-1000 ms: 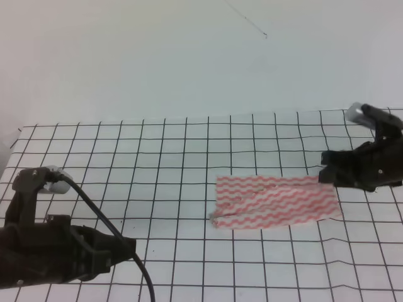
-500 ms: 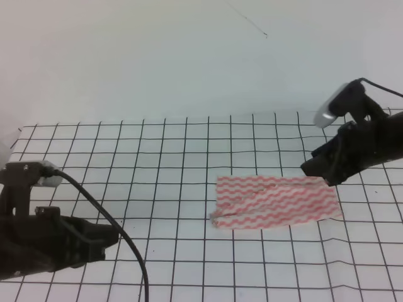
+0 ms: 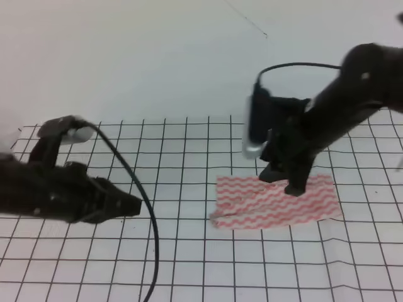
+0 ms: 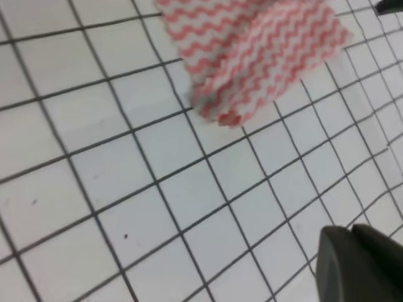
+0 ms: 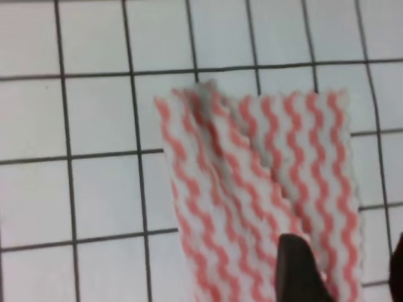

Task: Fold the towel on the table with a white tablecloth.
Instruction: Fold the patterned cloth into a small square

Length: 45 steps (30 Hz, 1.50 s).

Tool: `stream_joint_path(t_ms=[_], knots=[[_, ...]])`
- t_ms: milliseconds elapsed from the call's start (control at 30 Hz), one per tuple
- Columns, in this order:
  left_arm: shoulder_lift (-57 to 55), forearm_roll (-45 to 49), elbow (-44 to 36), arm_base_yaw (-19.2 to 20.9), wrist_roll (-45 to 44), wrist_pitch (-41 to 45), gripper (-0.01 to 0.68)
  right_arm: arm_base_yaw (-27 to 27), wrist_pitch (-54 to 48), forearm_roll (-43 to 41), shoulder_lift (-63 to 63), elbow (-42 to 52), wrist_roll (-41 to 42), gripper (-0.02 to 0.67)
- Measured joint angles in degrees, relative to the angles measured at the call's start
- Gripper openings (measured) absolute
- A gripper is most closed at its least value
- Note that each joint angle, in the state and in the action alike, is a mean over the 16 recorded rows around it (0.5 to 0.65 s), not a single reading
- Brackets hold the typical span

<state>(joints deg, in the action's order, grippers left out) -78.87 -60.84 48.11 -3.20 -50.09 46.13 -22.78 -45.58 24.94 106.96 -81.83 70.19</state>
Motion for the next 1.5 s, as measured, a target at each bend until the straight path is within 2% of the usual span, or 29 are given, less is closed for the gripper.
stream_joint_path(t_ms=[133, 300, 467, 667, 867, 1100, 1300, 1500], knots=[[-7.2, 0.5, 6.6, 0.0, 0.6, 4.7, 0.018, -2.8, -1.6, -5.8, 1.8, -3.4, -4.4, 0.317], [-16.0, 0.0, 15.0, -0.9, 1.1, 9.0, 0.096, -3.2, -3.9, -8.7, 3.7, -5.9, -8.6, 0.316], [-24.2, 1.9, 24.2, -3.9, 2.3, 11.4, 0.177, -0.2, -6.9, -7.6, 4.5, -6.5, -11.0, 0.316], [-33.5, 8.2, 37.1, -9.5, 4.9, 13.7, 0.248, 5.0, -11.7, -5.0, 4.6, -6.5, -12.0, 0.314], [-42.9, 15.8, 50.3, -14.7, 8.0, 16.3, 0.243, 9.2, -16.0, -2.3, 4.6, -6.5, -11.8, 0.305], [-53.1, 19.8, 63.1, -17.6, 10.0, 20.9, 0.24, 11.1, -18.1, -1.2, 4.6, -6.5, -11.4, 0.294], [-58.7, 20.1, 69.0, -18.7, 10.3, 22.9, 0.24, 11.3, -18.0, -0.7, 4.6, -6.5, -11.0, 0.292], [-61.2, 19.8, 71.1, -19.3, 10.3, 23.4, 0.239, 11.3, -17.5, -0.6, 4.6, -6.5, -11.0, 0.291]])
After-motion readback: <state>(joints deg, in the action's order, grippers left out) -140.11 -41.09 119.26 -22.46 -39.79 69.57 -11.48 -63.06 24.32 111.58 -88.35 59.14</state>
